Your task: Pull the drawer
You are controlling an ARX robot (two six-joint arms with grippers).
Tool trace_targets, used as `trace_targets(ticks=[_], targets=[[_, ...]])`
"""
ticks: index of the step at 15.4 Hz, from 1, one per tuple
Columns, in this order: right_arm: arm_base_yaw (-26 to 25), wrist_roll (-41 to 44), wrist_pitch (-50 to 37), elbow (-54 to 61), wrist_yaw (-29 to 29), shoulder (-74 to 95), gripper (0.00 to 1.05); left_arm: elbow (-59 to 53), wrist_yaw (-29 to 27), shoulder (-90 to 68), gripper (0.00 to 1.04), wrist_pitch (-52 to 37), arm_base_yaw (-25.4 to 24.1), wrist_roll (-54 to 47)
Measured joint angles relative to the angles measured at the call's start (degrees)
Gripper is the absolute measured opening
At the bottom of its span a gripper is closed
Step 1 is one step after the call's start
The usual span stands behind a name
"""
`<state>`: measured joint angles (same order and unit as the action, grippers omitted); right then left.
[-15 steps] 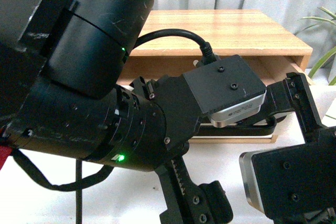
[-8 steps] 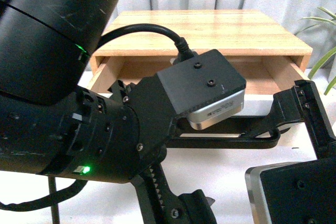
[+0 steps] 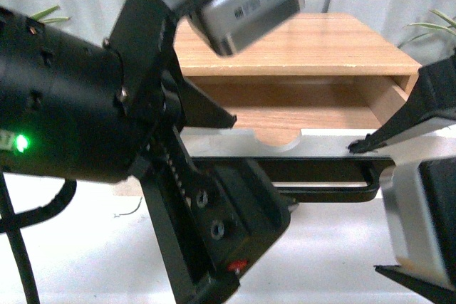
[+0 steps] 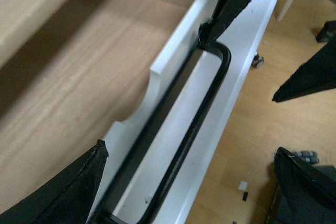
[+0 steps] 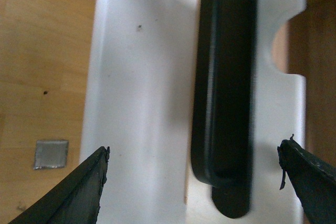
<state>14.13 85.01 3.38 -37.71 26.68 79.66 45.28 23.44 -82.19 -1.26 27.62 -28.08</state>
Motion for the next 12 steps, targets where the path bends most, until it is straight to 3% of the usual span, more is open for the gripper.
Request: trace_targets(ticks=[3,4,5,8,10,12], targets=[[-1.95,-4.79,0.92,-2.01,3.52,-3.06,0.98,0.04,2.36,4.76,0.98,-5.95,-4.42,6.58],[-3.89,-12.31,-2.56,-2.21,6.43,-4.92,0.98,0.24,2.05,7.69,0.98,-11.87,-10.40,15.08],[-5.03,-15.58,-5.70,-2.21,6.49,-5.03,0.98,0.22,1.29,8.57,0.98,-13.94,-12.76,18.12],[-9.55,-29.05,-18.67,-2.21,2.73,-4.57,0.98,-1.01,-6.80,10.54,0.98,-18.62,-21.35,26.93],[-12.46,-39.10,-25.18,-2.21,-1.81,-4.37,0.98,-2.91,-11.26,11.96,0.98,-16.76,-27.15,30.75],[-17.33,-56.39,-27.02,-1.44,-5.97,-6.05,0.98,-5.84,-14.32,13.99,0.98,-14.45,-37.00,35.60]])
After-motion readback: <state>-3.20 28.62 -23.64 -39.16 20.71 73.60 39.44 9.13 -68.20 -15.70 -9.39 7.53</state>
